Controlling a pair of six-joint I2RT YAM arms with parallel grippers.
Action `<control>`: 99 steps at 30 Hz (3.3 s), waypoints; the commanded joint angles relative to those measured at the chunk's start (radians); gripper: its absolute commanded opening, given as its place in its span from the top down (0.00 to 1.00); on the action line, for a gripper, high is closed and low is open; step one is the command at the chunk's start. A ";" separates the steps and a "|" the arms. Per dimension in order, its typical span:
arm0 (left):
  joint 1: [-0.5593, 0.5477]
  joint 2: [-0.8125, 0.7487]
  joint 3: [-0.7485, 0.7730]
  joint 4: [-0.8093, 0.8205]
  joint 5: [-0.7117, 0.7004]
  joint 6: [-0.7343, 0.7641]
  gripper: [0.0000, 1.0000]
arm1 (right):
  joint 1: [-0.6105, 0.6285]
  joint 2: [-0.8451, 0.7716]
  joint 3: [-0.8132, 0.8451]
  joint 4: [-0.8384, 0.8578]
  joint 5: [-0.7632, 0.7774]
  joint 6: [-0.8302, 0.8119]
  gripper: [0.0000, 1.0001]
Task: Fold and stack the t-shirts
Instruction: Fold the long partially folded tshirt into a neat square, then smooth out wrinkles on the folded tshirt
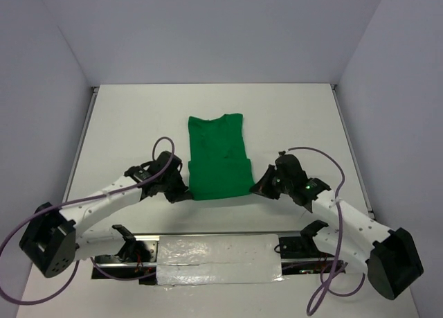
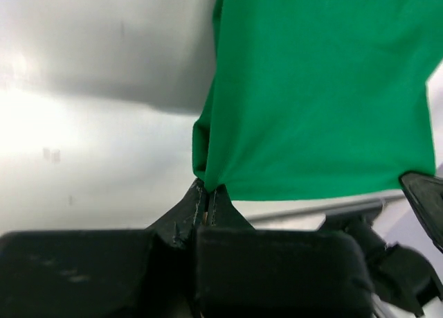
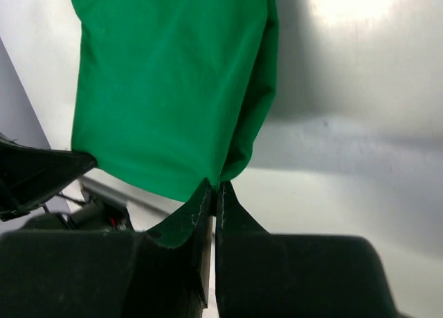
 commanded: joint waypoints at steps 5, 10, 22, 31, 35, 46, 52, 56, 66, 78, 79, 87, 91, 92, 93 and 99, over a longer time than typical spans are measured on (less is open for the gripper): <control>-0.087 -0.144 0.054 -0.230 -0.052 -0.115 1.00 | 0.031 -0.134 0.057 -0.245 0.073 -0.022 1.00; -0.079 -0.071 0.224 -0.337 -0.202 -0.097 1.00 | 0.029 -0.067 0.221 -0.245 0.162 -0.069 1.00; 0.155 0.199 0.565 -0.305 -0.220 0.089 1.00 | -0.029 0.308 0.537 -0.086 0.202 -0.159 1.00; 0.218 0.423 0.795 -0.282 -0.183 0.161 1.00 | -0.066 0.498 0.677 -0.038 0.188 -0.162 1.00; 0.246 0.540 0.910 -0.299 -0.178 0.184 1.00 | -0.086 0.575 0.740 -0.040 0.188 -0.163 1.00; 0.303 0.796 1.168 -0.313 -0.143 0.209 1.00 | -0.141 0.776 0.921 -0.047 0.138 -0.160 1.00; 0.327 0.903 1.243 -0.288 -0.135 0.223 1.00 | -0.162 0.895 1.020 -0.057 0.121 -0.158 0.92; 0.340 0.991 1.297 -0.230 -0.122 0.249 0.78 | -0.170 0.986 1.129 -0.070 0.119 -0.157 0.71; 0.341 0.979 1.454 -0.270 -0.195 0.361 0.16 | -0.199 1.027 1.277 -0.156 0.153 -0.264 0.16; 0.252 0.617 1.098 -0.137 -0.281 0.442 0.16 | -0.178 0.811 1.043 -0.095 0.153 -0.313 0.16; 0.240 0.591 1.084 -0.130 -0.286 0.448 0.16 | -0.170 0.809 1.040 -0.107 0.161 -0.323 0.16; 0.220 0.647 1.085 -0.122 -0.272 0.465 0.18 | -0.126 0.894 1.092 -0.161 0.162 -0.363 0.19; 0.218 0.680 1.107 -0.152 -0.260 0.453 0.18 | -0.124 1.010 1.181 -0.184 0.148 -0.341 0.18; 0.217 0.674 1.098 -0.144 -0.261 0.453 0.18 | -0.126 1.033 1.198 -0.185 0.147 -0.340 0.18; 0.218 0.661 1.088 -0.137 -0.260 0.454 0.18 | -0.126 1.058 1.232 -0.198 0.151 -0.335 0.18; 0.217 0.669 1.079 -0.149 -0.255 0.457 0.18 | -0.130 1.260 1.391 -0.247 0.148 -0.300 0.18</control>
